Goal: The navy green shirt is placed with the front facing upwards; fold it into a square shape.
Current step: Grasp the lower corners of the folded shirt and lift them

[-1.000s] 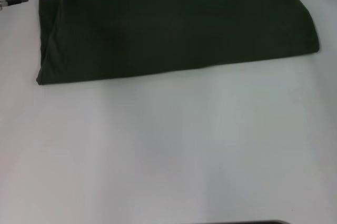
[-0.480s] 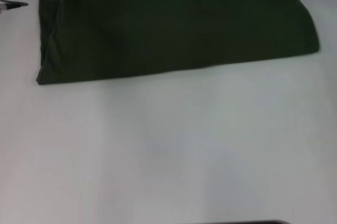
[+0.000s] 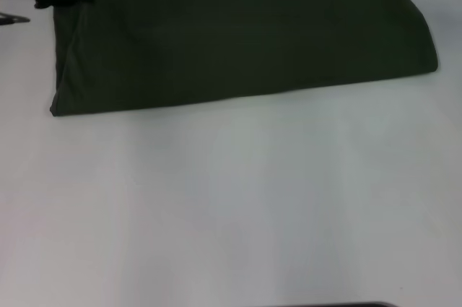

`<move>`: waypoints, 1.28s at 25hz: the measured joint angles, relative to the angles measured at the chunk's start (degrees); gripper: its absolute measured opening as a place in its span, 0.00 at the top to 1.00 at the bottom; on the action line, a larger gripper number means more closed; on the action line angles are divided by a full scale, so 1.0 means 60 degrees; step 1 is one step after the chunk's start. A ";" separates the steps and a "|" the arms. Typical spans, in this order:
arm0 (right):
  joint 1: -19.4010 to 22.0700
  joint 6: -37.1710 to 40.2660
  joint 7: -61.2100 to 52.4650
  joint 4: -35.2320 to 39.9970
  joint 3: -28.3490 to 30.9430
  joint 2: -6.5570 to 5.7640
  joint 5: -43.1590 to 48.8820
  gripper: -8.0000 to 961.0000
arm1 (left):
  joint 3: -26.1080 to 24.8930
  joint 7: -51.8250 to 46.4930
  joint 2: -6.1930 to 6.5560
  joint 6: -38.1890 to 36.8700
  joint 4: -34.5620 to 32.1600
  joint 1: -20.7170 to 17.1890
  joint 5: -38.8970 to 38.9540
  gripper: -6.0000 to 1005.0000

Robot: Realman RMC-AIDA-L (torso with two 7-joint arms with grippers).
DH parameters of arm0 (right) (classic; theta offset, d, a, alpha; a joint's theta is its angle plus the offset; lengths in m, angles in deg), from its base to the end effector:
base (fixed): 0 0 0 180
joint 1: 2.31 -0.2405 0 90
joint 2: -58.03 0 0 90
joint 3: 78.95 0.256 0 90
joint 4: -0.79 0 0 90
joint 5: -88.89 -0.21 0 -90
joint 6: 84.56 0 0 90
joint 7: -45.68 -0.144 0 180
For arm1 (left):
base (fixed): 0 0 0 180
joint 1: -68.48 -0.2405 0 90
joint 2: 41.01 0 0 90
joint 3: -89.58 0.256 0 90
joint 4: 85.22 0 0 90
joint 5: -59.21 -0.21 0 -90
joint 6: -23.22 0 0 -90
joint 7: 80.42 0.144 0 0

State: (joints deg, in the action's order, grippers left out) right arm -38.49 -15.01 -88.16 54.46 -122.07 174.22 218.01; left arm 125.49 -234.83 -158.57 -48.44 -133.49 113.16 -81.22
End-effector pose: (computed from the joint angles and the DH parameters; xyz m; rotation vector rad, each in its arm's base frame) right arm 0.2533 0.4148 0.0693 -2.1624 1.3341 0.4363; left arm -0.2341 0.4300 0.0482 -1.9789 -1.7618 -0.4524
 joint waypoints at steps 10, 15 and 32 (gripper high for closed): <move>0.0773 0.1807 0.0084 0.0113 0.0884 -0.0238 -0.0899 0.03 | 0.0006 -0.0187 0.0685 -0.1722 0.0154 -0.0185 -0.0094 0.43; 0.0956 0.2124 0.0088 0.0096 0.1003 -0.0230 -0.0903 0.03 | -0.0015 -0.0489 0.0789 -0.1635 0.0748 -0.0243 -0.0620 0.43; 0.1143 0.2085 0.0095 -0.0639 0.1007 -0.0347 -0.0851 0.03 | -0.0161 -0.0430 0.0803 -0.1141 0.0943 -0.0776 -0.1597 0.42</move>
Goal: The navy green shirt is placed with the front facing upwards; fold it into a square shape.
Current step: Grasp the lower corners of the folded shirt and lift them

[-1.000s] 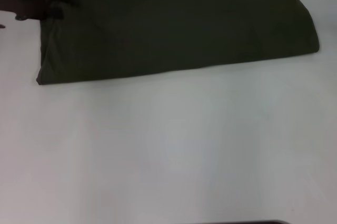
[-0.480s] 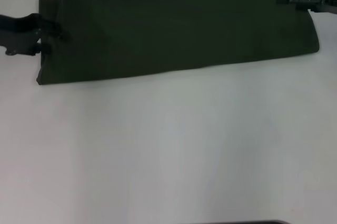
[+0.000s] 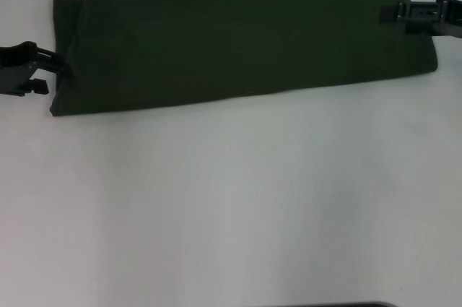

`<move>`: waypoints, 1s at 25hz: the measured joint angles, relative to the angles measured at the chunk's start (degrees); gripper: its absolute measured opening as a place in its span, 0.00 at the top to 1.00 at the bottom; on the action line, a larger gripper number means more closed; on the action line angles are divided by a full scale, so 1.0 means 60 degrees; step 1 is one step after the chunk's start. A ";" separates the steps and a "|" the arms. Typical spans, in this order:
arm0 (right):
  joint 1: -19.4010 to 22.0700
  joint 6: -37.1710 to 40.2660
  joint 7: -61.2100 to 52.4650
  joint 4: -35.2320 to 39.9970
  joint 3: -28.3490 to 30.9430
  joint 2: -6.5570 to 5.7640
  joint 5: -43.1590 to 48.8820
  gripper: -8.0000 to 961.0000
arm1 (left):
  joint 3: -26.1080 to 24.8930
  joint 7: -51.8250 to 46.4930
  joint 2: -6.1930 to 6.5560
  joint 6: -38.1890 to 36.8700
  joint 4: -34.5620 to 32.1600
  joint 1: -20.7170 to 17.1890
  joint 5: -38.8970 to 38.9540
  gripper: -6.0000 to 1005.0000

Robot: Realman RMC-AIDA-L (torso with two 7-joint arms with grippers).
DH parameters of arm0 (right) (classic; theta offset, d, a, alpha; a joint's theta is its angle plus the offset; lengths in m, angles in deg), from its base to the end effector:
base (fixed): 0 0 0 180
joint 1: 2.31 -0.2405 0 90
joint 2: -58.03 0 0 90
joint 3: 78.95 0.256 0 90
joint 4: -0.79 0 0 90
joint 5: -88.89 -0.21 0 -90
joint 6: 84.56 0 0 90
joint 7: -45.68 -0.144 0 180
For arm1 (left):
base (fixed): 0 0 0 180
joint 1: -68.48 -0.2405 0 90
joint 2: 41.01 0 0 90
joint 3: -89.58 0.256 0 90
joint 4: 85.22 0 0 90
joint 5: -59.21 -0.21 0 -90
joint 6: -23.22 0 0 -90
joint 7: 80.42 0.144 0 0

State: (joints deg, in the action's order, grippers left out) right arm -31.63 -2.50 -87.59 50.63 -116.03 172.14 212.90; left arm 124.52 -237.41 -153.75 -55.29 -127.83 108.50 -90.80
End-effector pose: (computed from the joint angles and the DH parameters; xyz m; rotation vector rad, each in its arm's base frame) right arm 0.2973 0.3611 0.0759 -2.1592 1.6102 0.5626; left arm -0.3052 0.3853 0.0586 -1.8611 -1.9802 -0.1401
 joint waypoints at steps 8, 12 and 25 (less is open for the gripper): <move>0.0066 0.0025 -0.0009 0.0000 0.0000 0.0005 -0.0009 0.03 | -0.0032 -0.0040 0.0008 0.0084 0.0383 0.0066 -0.0242 0.42; 0.0082 0.0044 -0.0011 0.0000 0.0000 0.0006 -0.0028 0.03 | -0.0038 -0.0061 0.0009 0.0120 0.0451 0.0045 -0.0248 0.42; 0.0118 0.0069 0.0005 -0.0015 0.0000 0.0006 -0.0045 0.03 | -0.0035 0.0014 -0.0067 0.0444 0.1043 0.0184 -0.0158 0.42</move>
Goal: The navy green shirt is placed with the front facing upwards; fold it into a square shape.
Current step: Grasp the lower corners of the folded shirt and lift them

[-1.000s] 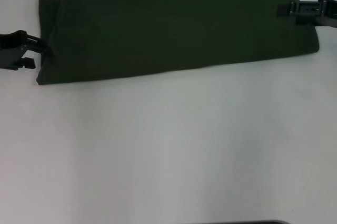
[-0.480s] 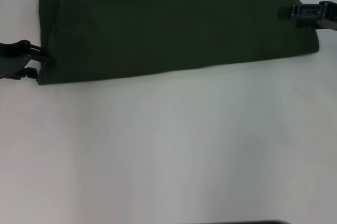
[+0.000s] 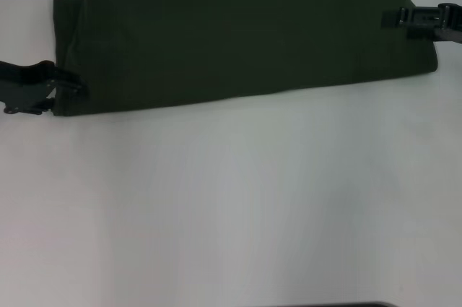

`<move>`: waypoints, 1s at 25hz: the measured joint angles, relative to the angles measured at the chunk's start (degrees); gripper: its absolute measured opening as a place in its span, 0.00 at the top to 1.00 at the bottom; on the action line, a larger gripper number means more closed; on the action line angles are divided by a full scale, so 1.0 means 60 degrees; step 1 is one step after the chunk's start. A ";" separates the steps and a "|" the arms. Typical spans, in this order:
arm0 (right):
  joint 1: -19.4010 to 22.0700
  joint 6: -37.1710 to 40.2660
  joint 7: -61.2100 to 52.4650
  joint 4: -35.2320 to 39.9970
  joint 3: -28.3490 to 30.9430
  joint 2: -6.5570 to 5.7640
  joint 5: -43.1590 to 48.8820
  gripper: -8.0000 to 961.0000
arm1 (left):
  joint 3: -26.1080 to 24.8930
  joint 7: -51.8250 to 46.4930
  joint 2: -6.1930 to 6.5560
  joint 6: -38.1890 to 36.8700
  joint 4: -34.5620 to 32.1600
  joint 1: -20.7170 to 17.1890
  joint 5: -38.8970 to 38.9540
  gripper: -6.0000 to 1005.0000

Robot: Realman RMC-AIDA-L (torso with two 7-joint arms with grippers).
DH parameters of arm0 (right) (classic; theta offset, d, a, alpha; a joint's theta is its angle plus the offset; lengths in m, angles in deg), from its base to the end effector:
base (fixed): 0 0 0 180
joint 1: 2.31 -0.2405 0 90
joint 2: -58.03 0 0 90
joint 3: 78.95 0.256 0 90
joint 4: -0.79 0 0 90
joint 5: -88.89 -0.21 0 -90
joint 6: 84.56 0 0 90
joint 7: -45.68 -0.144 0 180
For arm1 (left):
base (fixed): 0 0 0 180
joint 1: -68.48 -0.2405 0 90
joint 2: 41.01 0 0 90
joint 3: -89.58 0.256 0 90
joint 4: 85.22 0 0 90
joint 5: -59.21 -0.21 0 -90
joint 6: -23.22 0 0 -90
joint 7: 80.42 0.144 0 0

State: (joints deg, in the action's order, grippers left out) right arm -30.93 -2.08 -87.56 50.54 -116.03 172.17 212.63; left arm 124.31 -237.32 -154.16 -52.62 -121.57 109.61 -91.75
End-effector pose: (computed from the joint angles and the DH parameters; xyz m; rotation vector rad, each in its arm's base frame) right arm 0.3006 0.3567 0.0751 -2.1551 1.6260 0.5658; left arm -0.3099 0.3802 0.0338 -1.8559 -2.0499 -0.1060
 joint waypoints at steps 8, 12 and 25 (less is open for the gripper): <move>0.0013 0.0008 -0.0003 -0.0002 0.0000 0.0000 -0.0017 0.03 | 0.0159 -0.0011 -0.0015 0.0208 0.0357 0.0211 -0.0076 0.42; 0.0013 0.0009 -0.0001 -0.0002 0.0072 -0.0010 -0.0017 0.03 | 0.0354 0.0010 0.0006 0.0264 0.0298 0.0260 -0.0261 0.47; -0.0160 0.0062 -0.0201 0.0001 0.0165 -0.0255 0.0799 0.03 | 0.0399 0.0375 0.0145 -0.0778 -0.0037 0.0425 -0.0343 0.84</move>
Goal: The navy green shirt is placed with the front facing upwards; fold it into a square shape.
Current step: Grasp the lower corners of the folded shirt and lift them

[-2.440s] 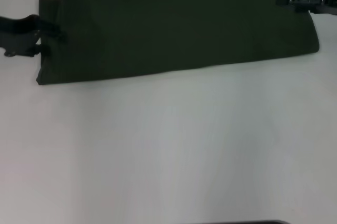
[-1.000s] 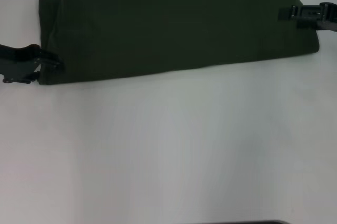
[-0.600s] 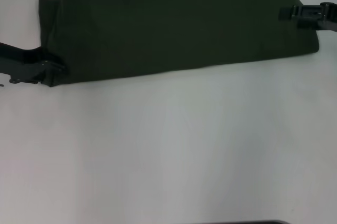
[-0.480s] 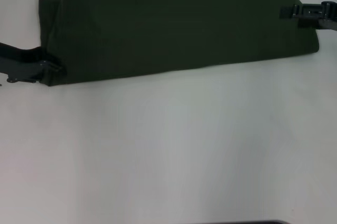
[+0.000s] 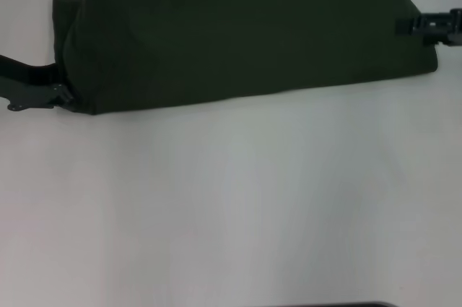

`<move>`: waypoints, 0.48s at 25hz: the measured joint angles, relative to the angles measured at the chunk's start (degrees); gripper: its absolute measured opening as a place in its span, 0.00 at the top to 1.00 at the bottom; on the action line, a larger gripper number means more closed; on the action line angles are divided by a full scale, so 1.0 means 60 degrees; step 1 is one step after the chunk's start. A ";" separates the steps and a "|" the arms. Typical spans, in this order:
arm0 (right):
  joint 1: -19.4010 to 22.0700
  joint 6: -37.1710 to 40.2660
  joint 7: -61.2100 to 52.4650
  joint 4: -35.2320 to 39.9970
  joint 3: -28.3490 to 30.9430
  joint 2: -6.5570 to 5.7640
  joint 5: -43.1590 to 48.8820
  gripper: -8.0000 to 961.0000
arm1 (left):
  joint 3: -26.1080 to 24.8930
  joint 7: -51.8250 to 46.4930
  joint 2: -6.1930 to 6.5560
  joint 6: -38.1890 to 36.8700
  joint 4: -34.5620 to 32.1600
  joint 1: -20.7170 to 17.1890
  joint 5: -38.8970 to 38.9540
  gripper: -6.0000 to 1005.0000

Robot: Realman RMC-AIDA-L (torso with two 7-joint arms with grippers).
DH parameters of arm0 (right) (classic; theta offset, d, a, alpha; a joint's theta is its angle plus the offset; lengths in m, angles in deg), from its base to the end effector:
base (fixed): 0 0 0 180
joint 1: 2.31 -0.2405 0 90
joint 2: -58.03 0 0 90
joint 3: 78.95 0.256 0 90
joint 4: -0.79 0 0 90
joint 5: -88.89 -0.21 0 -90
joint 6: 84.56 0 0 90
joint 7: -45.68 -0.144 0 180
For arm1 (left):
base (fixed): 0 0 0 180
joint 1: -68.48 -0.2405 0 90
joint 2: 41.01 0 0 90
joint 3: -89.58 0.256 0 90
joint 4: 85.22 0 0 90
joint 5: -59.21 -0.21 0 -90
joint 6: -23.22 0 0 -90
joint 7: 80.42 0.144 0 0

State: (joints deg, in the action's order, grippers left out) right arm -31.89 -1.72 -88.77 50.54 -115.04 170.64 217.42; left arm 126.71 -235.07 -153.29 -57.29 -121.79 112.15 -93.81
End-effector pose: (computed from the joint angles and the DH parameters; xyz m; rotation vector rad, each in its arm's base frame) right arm 0.3093 0.3583 0.0854 -2.1362 1.6339 0.4606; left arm -0.2939 0.3830 0.0354 -1.9977 -1.9833 0.0270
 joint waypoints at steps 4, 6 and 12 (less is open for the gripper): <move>-0.0360 -0.0069 -0.0540 -0.0076 -0.0004 -0.0288 0.1521 0.03 | -0.0040 0.0030 0.0074 -0.0226 -0.0151 -0.0027 0.0000 0.93; -0.0536 -0.0112 -0.0661 -0.0230 0.0000 -0.0432 0.2083 0.03 | -0.0032 0.0030 0.0077 -0.0233 -0.0178 -0.0045 0.0000 0.97; -0.0783 -0.0594 -0.0733 -0.0667 0.0027 -0.0537 0.2440 0.03 | 0.0033 0.0039 0.0046 -0.0237 -0.0190 -0.0031 0.0002 0.98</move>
State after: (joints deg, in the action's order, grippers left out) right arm -36.58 -5.28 -93.16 46.54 -114.88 167.42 232.06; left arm 126.91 -234.84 -153.01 -58.71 -122.93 111.97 -93.80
